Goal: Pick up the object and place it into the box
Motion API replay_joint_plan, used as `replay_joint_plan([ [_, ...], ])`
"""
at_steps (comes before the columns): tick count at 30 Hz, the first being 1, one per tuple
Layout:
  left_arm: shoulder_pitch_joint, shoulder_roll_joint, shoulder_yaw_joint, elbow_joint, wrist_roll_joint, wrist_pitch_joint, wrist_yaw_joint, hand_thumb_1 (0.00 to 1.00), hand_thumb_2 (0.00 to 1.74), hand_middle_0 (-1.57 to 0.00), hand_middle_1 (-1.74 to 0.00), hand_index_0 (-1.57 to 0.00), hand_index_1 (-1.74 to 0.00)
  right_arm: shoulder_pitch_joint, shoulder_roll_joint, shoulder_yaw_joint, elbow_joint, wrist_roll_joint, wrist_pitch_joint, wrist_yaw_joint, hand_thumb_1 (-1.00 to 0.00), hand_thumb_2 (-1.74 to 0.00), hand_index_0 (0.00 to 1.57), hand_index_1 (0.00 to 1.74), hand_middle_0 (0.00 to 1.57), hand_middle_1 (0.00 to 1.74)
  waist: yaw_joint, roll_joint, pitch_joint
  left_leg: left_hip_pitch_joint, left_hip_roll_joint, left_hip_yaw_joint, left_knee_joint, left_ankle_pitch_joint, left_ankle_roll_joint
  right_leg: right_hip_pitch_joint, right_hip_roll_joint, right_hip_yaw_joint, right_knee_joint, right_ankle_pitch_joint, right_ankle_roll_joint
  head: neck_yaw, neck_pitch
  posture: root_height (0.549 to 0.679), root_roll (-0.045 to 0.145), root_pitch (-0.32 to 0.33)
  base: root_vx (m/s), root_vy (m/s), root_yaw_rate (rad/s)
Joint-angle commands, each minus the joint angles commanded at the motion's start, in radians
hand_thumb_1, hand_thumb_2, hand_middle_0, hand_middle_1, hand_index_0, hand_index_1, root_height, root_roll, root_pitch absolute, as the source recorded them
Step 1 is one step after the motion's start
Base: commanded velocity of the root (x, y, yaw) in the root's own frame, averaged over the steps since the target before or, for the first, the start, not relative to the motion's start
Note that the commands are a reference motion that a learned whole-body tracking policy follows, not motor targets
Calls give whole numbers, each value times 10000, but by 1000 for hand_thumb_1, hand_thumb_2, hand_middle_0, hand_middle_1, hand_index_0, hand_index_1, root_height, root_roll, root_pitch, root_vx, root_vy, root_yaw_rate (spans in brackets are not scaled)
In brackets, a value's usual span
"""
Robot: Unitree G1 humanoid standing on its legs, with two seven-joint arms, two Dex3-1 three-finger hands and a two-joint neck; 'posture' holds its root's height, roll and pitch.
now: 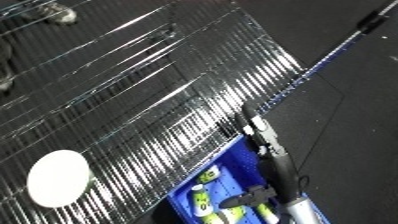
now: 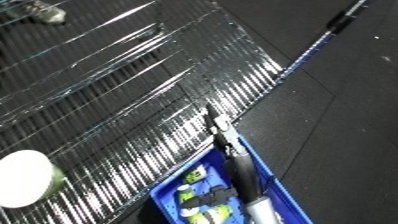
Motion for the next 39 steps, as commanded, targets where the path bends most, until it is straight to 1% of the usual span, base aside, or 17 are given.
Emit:
replay_joint_plan([
  [3, 66, 61, 69, 27, 19, 110, -116, 1000, 1740, -1570, -1740, -1570, -1740, -50, 124, 96, -42, -69, 109, 76, 0, 0, 0, 0, 0, 0, 148, -80, -57, -15, -25, -109, 51, 39, 8, 61, -16, -89, 98, -42, -2, -264, -189, 630, 77, 27, 45, -62, 149],
  [8, 202, 154, 145, -45, 25, 276, -204, 1000, 1740, -1570, -1740, -1570, -1740, -82, 257, 222, -128, -63, 291, 200, 0, 0, 0, 0, 0, 0, 358, -180, -157, -19, -68, -275, 68, 124, 12, 150, -32, -234, 193, -103, 15, -736, -376, 629, 72, 18, 34, -46, 124],
  [13, 296, 218, 218, -167, 45, 441, -189, 1000, 1740, -1570, -1740, -1570, -1740, -101, 375, 346, -143, -116, 459, 350, 0, 0, 0, 0, 0, 0, 550, -248, -218, -43, -101, -432, 102, 207, 8, 193, -53, -372, 299, -153, 43, -1407, -585, 627, 68, 9, 23, -35, 127],
  [18, 394, 281, 253, -200, 70, 498, -191, 1000, 1740, -1570, -1740, -1570, -1740, -138, 457, 470, -19, -162, 516, 326, 0, 0, 0, 0, 0, 0, 705, -296, -259, -52, -100, -515, 97, 296, -13, 251, -110, -497, 335, -176, 75, -1740, -657, 627, 65, 3, 22, -23, 131],
  [22, 469, 319, 252, -234, 55, 507, -167, 1000, 1740, -1570, -1740, -1570, -1740, -219, 475, 567, 103, -145, 585, 313, 0, 0, 0, 0, 0, 0, 828, -328, -244, -102, -103, -563, 170, 342, -22, 252, -157, -595, 413, -188, 83, -1936, -756, 626, 64, -2, 26, -11, 129],
  [28, 628, 383, 254, -337, 28, 598, -258, 1000, 1740, -1570, -1740, -1570, -1740, -318, 511, 681, 247, -86, 646, 361, 0, 0, 0, 0, 0, 0, 1002, -349, -204, -189, -133, -603, 339, 351, -21, 210, -230, -721, 634, -250, 82, -2074, -965, 623, 61, -10, 40, -2, 122],
  [35, 703, 394, 212, -446, -2, 611, -198, 1000, 1740, -1570, -1740, -1570, -1740, -458, 487, 822, 429, -38, 742, 455, 0, 0, 0, 0, 0, 0, 1138, -357, -162, -186, -165, -625, 428, 345, -19, 208, -296, -775, 795, -309, 74, -2148, -1106, 621, 58, -17, 47, 18, 93],
  [39, 712, 395, 212, -460, 1, 615, -192, 1000, 1740, -1570, -1740, -1570, -1740, -486, 488, 848, 467, -29, 742, 450, 0, 0, 0, 0, 0, 0, 1145, -360, -158, -185, -172, -627, 438, 342, -18, 210, -304, -782, 812, -320, 73, -2148, -1106, 621, 58, -18, 9, 3, 15],
])
